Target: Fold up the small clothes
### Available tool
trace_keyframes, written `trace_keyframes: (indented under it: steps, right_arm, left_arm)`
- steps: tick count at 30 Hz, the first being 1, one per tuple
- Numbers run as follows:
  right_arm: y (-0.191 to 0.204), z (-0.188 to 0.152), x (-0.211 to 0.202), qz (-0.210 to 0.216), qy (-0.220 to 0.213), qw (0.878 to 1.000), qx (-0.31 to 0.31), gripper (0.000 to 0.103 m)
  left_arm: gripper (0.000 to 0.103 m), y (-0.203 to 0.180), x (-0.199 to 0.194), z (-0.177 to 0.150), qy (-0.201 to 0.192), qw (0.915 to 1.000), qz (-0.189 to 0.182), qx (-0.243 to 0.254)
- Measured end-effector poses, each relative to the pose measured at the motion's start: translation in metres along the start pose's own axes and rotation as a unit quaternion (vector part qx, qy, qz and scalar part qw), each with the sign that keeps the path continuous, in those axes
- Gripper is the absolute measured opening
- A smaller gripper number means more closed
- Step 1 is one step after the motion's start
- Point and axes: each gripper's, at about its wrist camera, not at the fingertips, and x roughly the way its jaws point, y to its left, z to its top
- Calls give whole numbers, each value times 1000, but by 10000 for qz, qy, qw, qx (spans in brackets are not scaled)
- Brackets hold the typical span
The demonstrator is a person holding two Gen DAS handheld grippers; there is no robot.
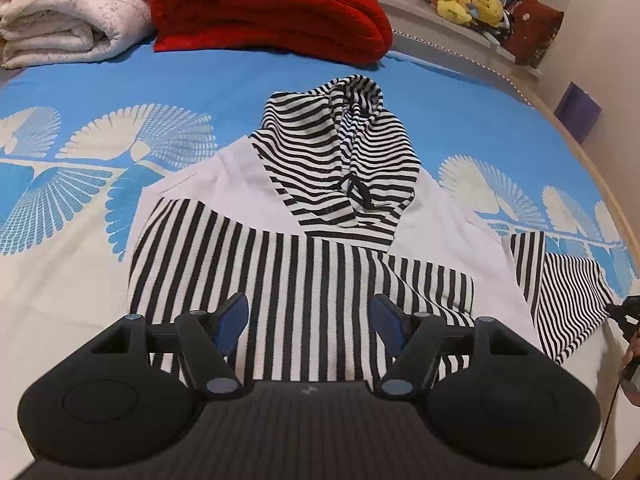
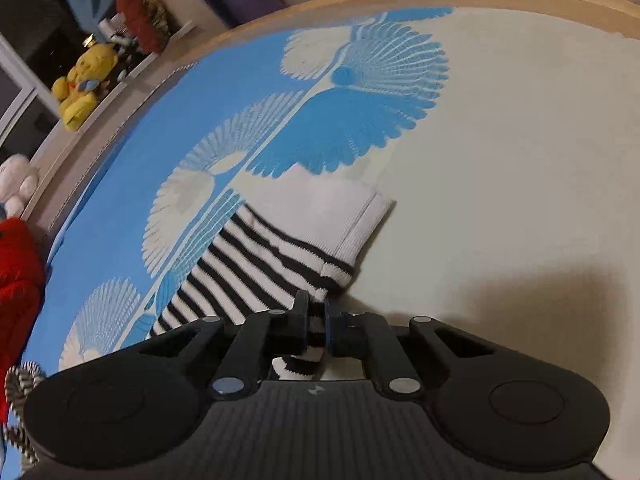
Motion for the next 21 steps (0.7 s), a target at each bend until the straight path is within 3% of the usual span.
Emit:
trace_keyframes:
  steps: [4, 8, 11, 13, 15, 17, 19, 21]
  right_arm:
    - [10, -1, -19, -236, -388, 9988, 208, 4]
    - [18, -4, -27, -637, -531, 9965, 42, 4]
    - [39, -8, -38, -993, -904, 9899, -451, 3]
    - [79, -18, -58, -873, -1464, 9784, -1168, 3]
    - [131, -40, -88, -374, -2015, 9595, -1931, 3]
    - [184, -76, -124, 518, -2384, 9339, -2615, 3]
    - [228, -123, -159, 1588, -2387, 9054, -3130, 3]
    - [258, -175, -185, 2730, -1896, 8812, -3363, 4]
  left_arm:
    - [73, 6, -2, 3, 11, 9999, -7, -143]
    - [73, 12, -5, 6, 29, 9997, 21, -255]
    - [73, 20, -10, 10, -14, 9992, 77, -393]
    - [73, 30, -16, 13, -83, 9986, 103, -518]
    - [73, 43, -24, 16, -167, 9975, 165, -672]
    - [73, 61, -34, 20, -267, 9952, 250, -912]
    - [73, 79, -42, 24, -342, 9920, 333, -1171]
    - [73, 95, -50, 28, -407, 9886, 392, -1396]
